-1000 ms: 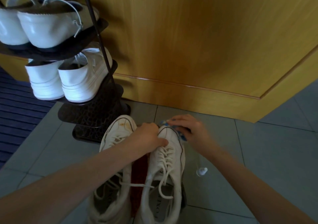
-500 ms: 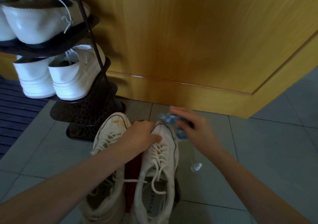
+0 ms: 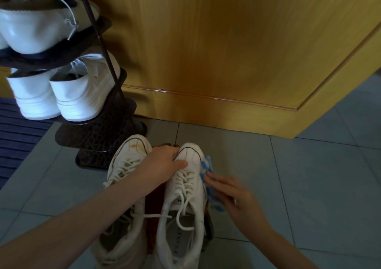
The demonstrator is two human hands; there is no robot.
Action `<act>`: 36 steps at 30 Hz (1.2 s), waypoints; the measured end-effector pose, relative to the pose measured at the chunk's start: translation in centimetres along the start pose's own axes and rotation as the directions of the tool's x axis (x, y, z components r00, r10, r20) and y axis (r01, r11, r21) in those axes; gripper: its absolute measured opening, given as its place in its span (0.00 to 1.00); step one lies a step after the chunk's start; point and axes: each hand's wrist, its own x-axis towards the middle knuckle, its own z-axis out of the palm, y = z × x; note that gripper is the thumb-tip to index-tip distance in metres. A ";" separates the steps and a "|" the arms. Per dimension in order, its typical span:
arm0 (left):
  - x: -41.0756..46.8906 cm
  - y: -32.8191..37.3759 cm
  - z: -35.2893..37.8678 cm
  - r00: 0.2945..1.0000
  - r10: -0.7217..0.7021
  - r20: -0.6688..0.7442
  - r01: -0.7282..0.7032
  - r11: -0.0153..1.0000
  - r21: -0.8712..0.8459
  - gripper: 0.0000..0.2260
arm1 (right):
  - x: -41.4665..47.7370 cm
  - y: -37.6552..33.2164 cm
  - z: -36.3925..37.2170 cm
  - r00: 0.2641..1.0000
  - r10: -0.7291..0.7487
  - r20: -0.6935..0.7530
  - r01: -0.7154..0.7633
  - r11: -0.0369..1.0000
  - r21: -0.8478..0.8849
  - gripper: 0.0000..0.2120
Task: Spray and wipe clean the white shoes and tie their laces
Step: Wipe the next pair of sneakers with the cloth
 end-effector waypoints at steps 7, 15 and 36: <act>-0.9 0.9 -0.6 0.999 -0.025 0.045 0.024 0.999 0.040 0.16 | 2.8 -3.1 -3.1 0.968 0.216 -0.126 -0.178 0.950 0.258 0.18; -4.1 3.4 -0.6 0.961 0.047 0.274 -0.060 0.997 0.040 0.23 | 7.6 -1.7 1.5 0.997 -0.054 0.059 0.061 0.990 -0.128 0.17; -5.5 4.5 0.7 0.965 -0.199 0.171 0.170 0.970 0.175 0.31 | 0.1 -3.1 -1.5 0.866 0.458 -0.201 -0.370 0.857 0.359 0.11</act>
